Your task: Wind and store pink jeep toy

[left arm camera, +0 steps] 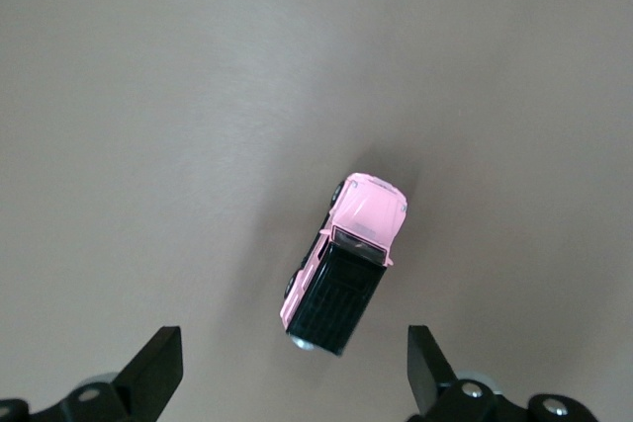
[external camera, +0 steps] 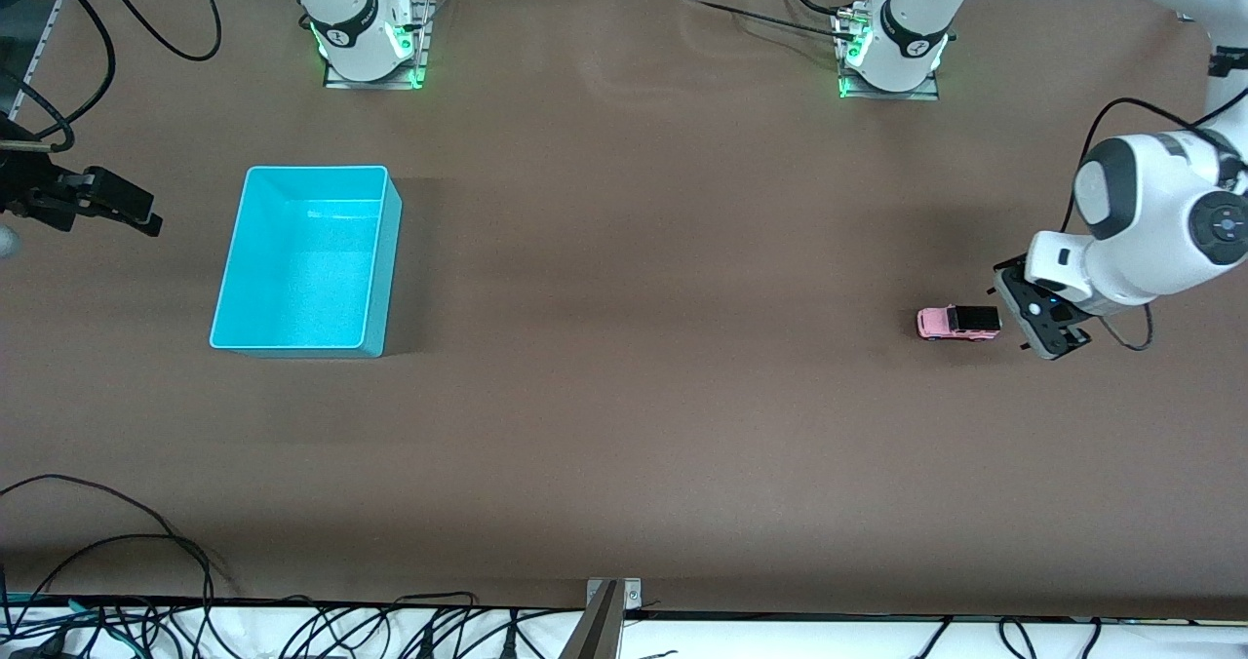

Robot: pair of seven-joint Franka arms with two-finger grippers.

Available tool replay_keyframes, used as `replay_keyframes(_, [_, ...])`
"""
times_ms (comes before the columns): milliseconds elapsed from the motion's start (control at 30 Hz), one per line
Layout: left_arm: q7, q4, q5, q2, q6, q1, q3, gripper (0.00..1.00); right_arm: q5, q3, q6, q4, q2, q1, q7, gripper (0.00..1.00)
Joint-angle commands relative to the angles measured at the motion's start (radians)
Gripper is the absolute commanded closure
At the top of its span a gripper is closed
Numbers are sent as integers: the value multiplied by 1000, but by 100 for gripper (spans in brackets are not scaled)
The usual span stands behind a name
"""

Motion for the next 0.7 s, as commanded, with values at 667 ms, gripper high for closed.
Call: replay_keyframes(667, [218,-64,129,112,150,18,-10,5,9,-1,-4,-1,-9,-3,-14,0])
